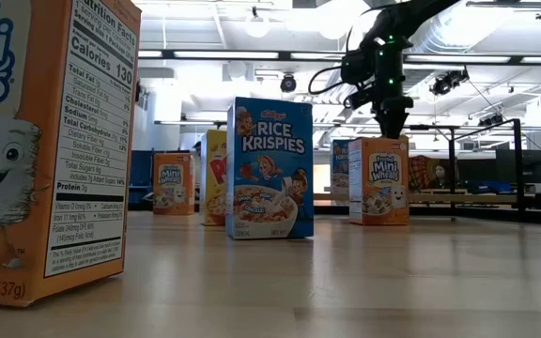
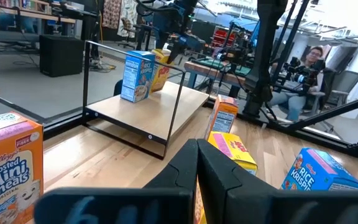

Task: Stack cereal on shelf
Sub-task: Put the bottom right yellow cereal box on the shelf aligned with the other blue cereal box

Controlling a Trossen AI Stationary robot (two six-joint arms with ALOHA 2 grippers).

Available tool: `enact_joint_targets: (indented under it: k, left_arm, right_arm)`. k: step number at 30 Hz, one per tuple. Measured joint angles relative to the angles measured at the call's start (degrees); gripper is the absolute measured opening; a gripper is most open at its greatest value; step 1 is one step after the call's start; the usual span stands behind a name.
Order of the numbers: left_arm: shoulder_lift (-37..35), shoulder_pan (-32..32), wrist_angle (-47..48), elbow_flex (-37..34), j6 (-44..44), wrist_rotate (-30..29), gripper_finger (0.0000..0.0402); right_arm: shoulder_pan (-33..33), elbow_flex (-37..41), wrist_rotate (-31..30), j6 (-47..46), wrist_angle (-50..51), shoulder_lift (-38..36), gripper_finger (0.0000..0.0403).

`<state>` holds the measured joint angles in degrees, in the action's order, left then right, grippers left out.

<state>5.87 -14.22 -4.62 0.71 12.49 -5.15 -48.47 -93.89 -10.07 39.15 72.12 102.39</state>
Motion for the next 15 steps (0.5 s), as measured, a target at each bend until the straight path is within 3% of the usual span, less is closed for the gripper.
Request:
enact_joint_targets:
  k: [10,15]
  left_arm:
    - [-0.01,0.01,-0.02,0.0,0.35,0.0,0.0001]
    - [-0.02,0.01,-0.85,0.0,0.36,0.0,0.0001]
  right_arm:
    - [0.02,0.0,-0.49,-2.29,-0.2,0.0,0.0244]
    - [0.11,-0.26,-2.05,-2.73,0.22,0.0,0.0252]
